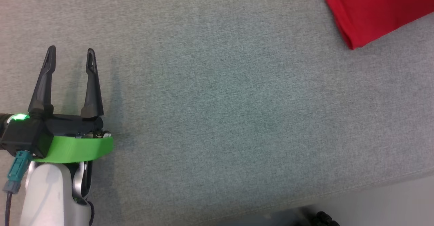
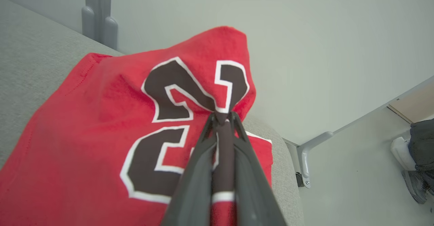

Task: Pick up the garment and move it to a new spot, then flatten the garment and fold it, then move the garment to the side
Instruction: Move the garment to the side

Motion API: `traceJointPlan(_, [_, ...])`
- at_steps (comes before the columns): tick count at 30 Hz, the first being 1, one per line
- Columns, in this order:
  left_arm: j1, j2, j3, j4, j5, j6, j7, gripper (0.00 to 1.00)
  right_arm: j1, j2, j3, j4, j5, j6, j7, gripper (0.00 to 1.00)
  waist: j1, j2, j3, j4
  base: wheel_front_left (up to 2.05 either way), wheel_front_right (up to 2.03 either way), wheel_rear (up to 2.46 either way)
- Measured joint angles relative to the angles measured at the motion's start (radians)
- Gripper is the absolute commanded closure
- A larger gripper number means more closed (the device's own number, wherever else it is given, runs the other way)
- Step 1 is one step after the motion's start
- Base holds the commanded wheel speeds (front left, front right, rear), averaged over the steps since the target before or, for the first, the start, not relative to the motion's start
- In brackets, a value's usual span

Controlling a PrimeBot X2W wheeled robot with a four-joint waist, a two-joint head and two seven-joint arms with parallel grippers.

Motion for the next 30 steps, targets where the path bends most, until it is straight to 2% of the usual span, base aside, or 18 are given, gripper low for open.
traceJointPlan(8, [-0.006,0.025,-0.012,-0.058,0.011,0.0,0.0,0.0,-0.1,-0.101,0.009,0.076,0.061,0.0,0.038,1.0,-0.0001,0.0,0.074,-0.067,0.0,0.0,0.0])
traceJointPlan(16, [-0.004,0.036,-0.015,-0.088,0.016,0.0,0.0,0.0,-0.214,-0.12,0.056,0.25,0.068,0.0,0.062,1.0,-0.0001,0.0,0.111,-0.068,0.0,0.0,0.0])
traceJointPlan(17, [-0.004,0.038,-0.014,-0.089,0.016,0.0,0.0,0.0,-0.227,-0.111,0.062,0.267,0.067,0.0,0.053,0.55,-0.0002,0.0,0.115,-0.067,0.0,0.0,0.0])
traceJointPlan(18, [-0.004,0.039,-0.013,-0.09,0.016,0.0,0.0,0.0,-0.239,-0.104,0.068,0.282,0.062,0.0,0.042,0.0,-0.0002,0.0,0.118,-0.066,0.0,0.0,0.0])
traceJointPlan(25, [-0.005,0.037,-0.005,-0.063,0.011,0.0,-0.002,0.0,-0.31,-0.051,0.103,0.386,-0.016,0.0,-0.091,0.0,-0.0002,0.0,0.107,-0.061,0.0,0.0,0.0])
traceJointPlan(30, [0.018,0.018,0.016,-0.018,-0.003,0.001,-0.002,0.0,-0.315,0.013,0.13,0.396,-0.032,0.0,-0.155,0.0,-0.0002,0.0,0.057,-0.059,0.0,0.0,0.0])
